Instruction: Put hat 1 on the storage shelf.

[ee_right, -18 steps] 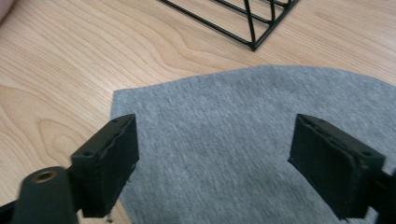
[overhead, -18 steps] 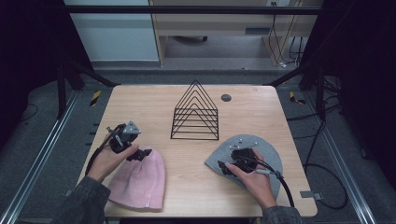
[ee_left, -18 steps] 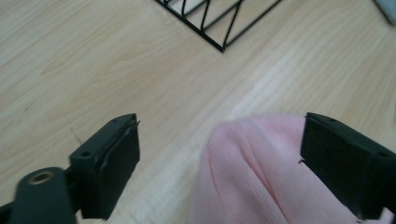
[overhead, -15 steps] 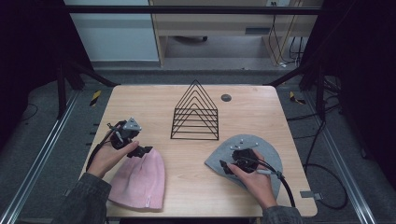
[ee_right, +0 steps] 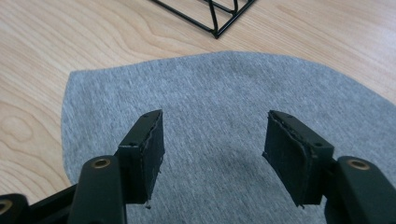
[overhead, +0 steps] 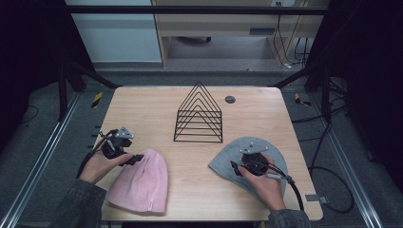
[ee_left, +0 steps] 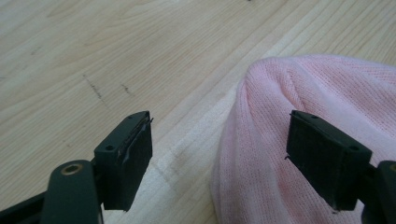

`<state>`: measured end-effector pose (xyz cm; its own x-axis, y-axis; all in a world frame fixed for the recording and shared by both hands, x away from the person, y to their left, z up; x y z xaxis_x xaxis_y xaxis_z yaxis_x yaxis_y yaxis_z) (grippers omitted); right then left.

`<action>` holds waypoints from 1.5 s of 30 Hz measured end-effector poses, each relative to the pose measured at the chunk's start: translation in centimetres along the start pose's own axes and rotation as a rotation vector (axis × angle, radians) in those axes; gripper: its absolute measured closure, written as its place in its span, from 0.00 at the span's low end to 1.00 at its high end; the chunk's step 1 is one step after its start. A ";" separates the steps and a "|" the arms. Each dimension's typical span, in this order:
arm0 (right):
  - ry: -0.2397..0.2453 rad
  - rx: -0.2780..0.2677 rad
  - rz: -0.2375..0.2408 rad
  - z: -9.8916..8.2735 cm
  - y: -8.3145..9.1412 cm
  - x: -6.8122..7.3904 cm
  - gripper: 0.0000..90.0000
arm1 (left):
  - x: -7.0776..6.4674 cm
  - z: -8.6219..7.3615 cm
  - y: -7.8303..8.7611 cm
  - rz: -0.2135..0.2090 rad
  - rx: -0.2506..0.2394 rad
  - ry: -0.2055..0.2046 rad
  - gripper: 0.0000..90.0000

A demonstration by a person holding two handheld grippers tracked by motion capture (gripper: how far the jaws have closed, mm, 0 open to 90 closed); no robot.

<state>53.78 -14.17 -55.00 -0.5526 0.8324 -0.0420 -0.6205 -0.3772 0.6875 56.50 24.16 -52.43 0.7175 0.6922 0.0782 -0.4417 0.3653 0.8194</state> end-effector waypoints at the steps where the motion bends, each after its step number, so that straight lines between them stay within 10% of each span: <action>1: 0.000 0.000 0.000 0.0 0.0 0.0 0.42 | 0.0 0.0 0.0 0.000 0.000 0.000 0.25; 20: -0.056 0.007 0.054 0.3 -0.3 1.1 0.24 | -1.9 -0.6 -2.7 -0.043 0.075 -0.025 0.40; 35: -0.033 0.003 0.022 0.4 -0.4 1.0 0.20 | -3.3 -0.9 -2.7 -0.103 0.116 -0.016 0.78; 45: -0.040 -0.016 0.010 0.6 0.1 0.5 0.21 | -3.1 1.1 0.4 -0.039 0.015 -0.018 0.93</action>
<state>53.78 -13.52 -54.56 -0.5365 0.8439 -0.0061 -0.6239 -0.3917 0.6762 54.73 21.48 -51.68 0.7439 0.6660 0.0564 -0.4055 0.3826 0.8302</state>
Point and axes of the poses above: each handheld gripper's, and its own axes: y roughly backward along the jaws, z roughly out of its top, x roughly to its left, the point moved 10 cm from there along -y, roughly forward along the jaws, and after that the axes turned 1 degree about z, right-handed, at the moved point
